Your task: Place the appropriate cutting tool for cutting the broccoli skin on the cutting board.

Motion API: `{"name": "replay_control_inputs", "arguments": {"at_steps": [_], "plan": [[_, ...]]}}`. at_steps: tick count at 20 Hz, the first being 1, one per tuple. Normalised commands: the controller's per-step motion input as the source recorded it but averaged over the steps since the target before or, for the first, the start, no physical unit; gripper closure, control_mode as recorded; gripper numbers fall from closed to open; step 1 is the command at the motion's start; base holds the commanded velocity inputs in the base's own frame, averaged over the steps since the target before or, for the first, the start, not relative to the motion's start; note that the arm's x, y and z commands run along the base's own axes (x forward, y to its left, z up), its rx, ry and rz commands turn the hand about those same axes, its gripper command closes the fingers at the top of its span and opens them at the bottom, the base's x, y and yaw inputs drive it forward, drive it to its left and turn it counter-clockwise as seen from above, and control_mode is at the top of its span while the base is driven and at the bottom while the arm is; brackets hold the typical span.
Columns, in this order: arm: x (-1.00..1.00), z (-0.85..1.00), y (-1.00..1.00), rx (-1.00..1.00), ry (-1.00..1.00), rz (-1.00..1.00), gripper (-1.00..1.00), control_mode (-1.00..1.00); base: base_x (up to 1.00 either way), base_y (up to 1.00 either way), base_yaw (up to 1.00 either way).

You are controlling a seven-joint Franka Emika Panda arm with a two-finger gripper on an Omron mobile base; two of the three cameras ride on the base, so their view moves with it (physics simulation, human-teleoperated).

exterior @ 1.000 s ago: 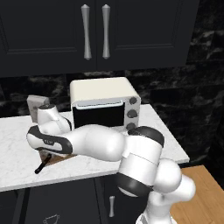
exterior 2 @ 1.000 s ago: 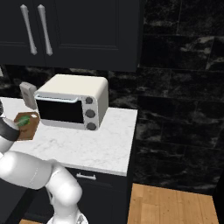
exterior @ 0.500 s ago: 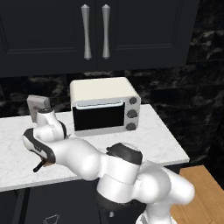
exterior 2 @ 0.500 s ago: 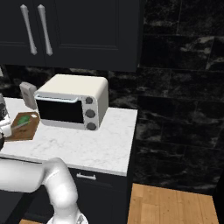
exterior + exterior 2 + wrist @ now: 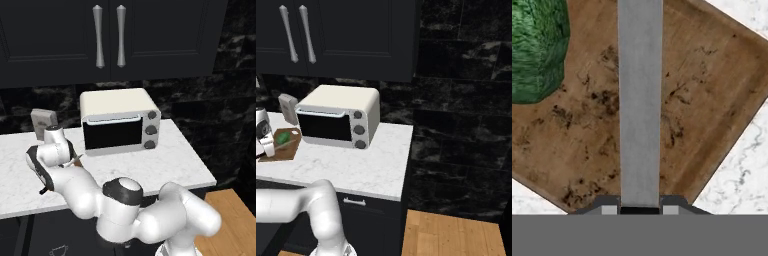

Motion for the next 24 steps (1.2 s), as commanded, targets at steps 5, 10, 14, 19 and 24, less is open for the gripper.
{"name": "replay_control_inputs", "arguments": {"at_steps": [5,10,14,19,24], "plan": [[-0.06,-0.51,-0.06,0.05,-0.07,0.0,-1.0,-1.0,0.0,0.0,0.0],[-0.03,-0.27,-0.1,0.13,-0.11,0.0,-1.0,-1.0,0.0,0.0,0.0],[-0.08,0.01,-0.21,0.16,-0.16,0.0,-1.0,-1.0,0.0,0.0,0.0],[-0.49,0.34,-0.41,0.1,-0.15,0.0,-1.0,-1.0,0.0,0.0,0.0],[-0.55,0.62,-0.5,0.05,-0.03,-0.04,-1.0,-1.0,0.0,0.0,0.0]]}}
